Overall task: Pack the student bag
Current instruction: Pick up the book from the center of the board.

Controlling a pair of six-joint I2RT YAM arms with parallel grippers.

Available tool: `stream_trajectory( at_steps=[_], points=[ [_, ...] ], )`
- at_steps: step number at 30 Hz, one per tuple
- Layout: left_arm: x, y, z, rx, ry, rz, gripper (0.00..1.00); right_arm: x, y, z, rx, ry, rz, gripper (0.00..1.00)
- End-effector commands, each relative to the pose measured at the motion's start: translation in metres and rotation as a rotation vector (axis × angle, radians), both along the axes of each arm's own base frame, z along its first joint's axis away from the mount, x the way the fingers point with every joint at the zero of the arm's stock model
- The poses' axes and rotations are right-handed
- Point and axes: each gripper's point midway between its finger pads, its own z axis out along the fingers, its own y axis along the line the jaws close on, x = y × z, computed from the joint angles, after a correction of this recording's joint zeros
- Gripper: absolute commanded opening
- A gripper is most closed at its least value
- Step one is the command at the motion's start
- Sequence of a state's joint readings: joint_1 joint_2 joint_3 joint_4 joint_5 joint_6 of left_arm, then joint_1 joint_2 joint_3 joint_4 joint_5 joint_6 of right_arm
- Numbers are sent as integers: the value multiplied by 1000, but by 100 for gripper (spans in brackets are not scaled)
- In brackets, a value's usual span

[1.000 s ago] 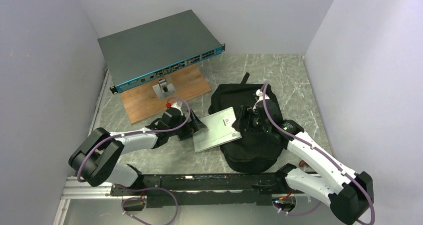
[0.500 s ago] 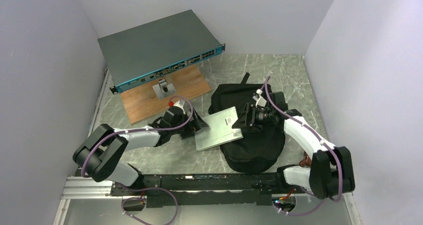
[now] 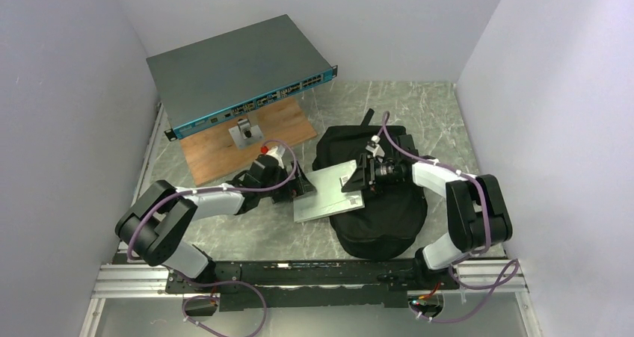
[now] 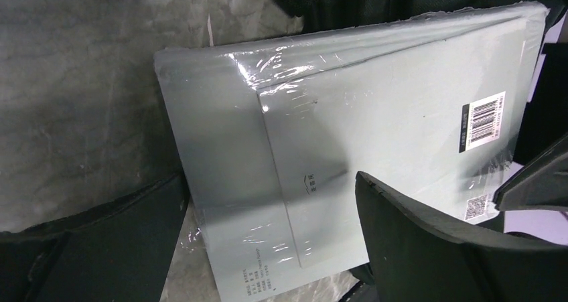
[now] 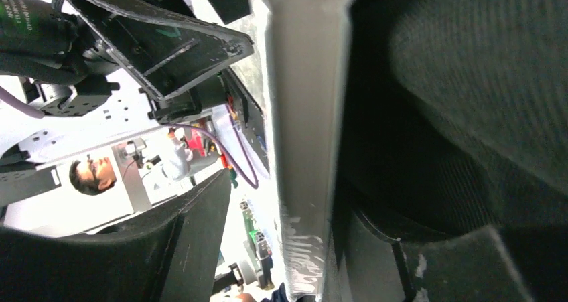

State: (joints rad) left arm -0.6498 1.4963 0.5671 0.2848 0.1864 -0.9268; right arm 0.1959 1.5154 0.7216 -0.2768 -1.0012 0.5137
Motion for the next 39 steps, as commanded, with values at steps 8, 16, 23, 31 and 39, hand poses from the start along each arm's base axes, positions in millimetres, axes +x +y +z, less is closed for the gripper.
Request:
stream_trajectory(
  at_steps=[8, 16, 23, 31, 39],
  points=[
    [16, 0, 12, 103, -141, -81, 99, 34, 12, 18, 118, -147, 102, 55],
    [16, -7, 24, 80, -159, -109, 99, 15, 19, 13, 116, -108, 100, 17],
    [20, 36, 68, 225, -311, -19, 100, 16, -21, 49, -260, -246, -32, 0],
    [3, 46, 164, 96, -680, -61, 100, 19, -121, 195, -596, -695, -596, 0],
    [-80, -37, 207, -49, -1009, -502, 99, -50, -236, 292, -530, -1015, -1378, 0]
  ],
)
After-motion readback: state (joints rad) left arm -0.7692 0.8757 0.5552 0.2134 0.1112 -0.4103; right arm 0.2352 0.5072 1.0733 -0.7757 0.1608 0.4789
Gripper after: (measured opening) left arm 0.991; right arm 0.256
